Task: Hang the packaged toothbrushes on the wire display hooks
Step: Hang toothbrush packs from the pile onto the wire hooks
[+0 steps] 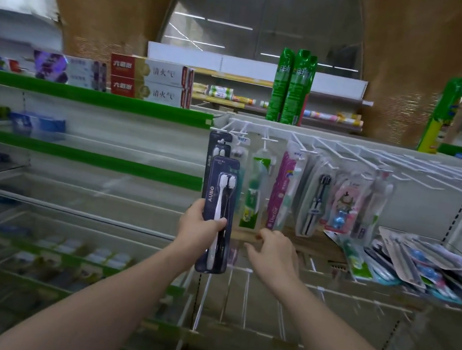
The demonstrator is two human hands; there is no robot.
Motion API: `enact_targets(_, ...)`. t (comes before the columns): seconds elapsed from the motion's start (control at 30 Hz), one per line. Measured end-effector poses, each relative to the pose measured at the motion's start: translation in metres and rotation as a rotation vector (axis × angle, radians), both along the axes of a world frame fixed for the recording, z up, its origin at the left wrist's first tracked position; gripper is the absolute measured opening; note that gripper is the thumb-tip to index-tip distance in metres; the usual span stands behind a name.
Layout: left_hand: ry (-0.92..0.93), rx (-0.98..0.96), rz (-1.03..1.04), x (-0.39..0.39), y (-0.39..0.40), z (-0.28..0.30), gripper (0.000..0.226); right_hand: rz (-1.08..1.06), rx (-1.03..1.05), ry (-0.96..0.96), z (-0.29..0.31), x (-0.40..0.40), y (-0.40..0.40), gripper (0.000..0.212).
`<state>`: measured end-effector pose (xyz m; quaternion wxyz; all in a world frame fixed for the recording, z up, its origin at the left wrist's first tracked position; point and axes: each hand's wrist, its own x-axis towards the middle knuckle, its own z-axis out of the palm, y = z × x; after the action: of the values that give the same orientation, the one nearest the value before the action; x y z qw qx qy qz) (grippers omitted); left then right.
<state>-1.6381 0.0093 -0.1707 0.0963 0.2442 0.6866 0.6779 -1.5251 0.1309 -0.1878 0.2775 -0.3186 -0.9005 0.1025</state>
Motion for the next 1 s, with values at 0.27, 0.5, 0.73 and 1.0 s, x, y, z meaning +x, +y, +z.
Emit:
enact_targets(0.27,-0.018,0.034,0.091,-0.020,0.019,0.018,0.028,0.090,0.015,-0.030,0.009,-0.025,0.025,0.025)
enact_targets(0.5,-0.037,0.039,0.150,-0.041,0.030,0.026,0.027,0.135,-0.028,-0.024,0.005,-0.045,0.042,0.026)
enact_targets(0.73,-0.028,0.036,0.048,-0.073,0.033,0.025,0.027,0.092,-0.025,-0.037,0.000,-0.063,0.044,0.024)
enact_targets(1.0,-0.008,0.081,-0.084,-0.107,0.039,0.019,0.035,-0.013,-0.019,-0.117,-0.010,-0.089,0.031,0.035)
